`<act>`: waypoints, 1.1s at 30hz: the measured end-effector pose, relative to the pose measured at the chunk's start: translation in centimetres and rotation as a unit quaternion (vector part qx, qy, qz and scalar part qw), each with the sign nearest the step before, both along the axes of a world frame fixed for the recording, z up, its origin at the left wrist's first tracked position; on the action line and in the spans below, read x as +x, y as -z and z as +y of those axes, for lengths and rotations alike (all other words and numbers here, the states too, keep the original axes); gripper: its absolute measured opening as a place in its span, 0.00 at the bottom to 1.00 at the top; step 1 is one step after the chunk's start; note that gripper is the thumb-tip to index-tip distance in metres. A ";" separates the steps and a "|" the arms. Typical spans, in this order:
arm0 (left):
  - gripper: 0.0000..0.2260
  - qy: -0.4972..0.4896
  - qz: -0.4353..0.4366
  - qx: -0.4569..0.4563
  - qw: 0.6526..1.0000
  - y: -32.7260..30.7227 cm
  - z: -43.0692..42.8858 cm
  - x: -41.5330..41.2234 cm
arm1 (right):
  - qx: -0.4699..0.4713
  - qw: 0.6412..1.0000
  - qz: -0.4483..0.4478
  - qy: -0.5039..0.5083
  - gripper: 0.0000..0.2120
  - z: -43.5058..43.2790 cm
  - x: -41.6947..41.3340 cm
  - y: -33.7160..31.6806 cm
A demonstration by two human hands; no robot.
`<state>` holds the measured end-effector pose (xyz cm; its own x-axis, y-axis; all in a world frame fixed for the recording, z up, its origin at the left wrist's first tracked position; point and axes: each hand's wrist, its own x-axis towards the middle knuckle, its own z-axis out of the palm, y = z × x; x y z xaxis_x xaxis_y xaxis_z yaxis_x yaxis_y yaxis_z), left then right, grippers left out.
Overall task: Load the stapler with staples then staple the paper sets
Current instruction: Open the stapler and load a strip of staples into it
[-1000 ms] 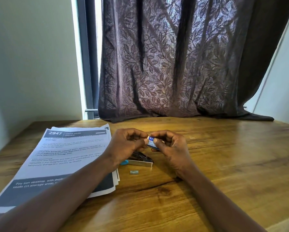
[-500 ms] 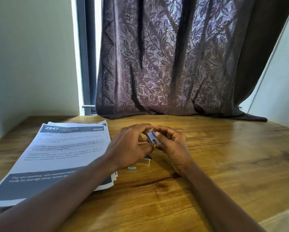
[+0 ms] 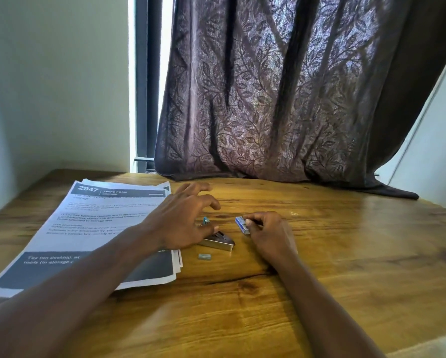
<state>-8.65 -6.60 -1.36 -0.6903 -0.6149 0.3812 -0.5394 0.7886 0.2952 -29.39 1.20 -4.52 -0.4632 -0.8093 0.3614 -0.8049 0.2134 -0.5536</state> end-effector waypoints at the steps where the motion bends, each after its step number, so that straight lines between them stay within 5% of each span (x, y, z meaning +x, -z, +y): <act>1: 0.21 -0.001 0.000 0.007 1.000 -0.2 0.0 0.6 | 0.007 1.000 0.013 0.006 0.11 0.0 0.0 0.0; 6: 0.19 -0.011 0.033 0.041 0.999 -0.1 -0.1 3.7 | -0.104 0.988 0.108 -0.035 0.10 0.3 0.6 -0.6; 8: 0.17 -0.019 0.036 0.049 0.998 0.2 -0.1 4.8 | -0.122 0.984 0.056 -0.114 0.09 0.3 1.7 -1.2; 11: 0.15 -0.028 0.014 0.066 0.997 0.5 -0.4 5.4 | 0.002 0.983 -0.019 -0.183 0.10 -0.5 3.3 -2.8; 16: 0.14 0.001 -0.018 0.060 0.998 0.8 -0.1 4.8 | 0.167 0.968 0.030 -0.187 0.17 -2.4 5.2 -5.0; 23: 0.10 0.010 -0.027 -0.004 1.000 1.1 0.4 4.4 | 0.159 0.975 0.060 -0.146 0.16 -2.9 5.4 -4.9; 29: 0.10 0.039 0.090 -0.044 0.994 0.4 0.5 4.8 | -0.077 0.985 -0.132 -0.083 0.01 -2.0 4.3 -5.2; 31: 0.11 0.051 0.128 -0.077 0.988 0.3 0.6 4.7 | -0.162 0.947 -0.273 -0.057 0.02 -2.0 4.1 -6.3; 33: 0.11 0.058 0.156 -0.118 0.979 0.1 0.8 4.5 | -0.215 0.872 -0.436 -0.055 0.04 -2.4 4.1 -7.3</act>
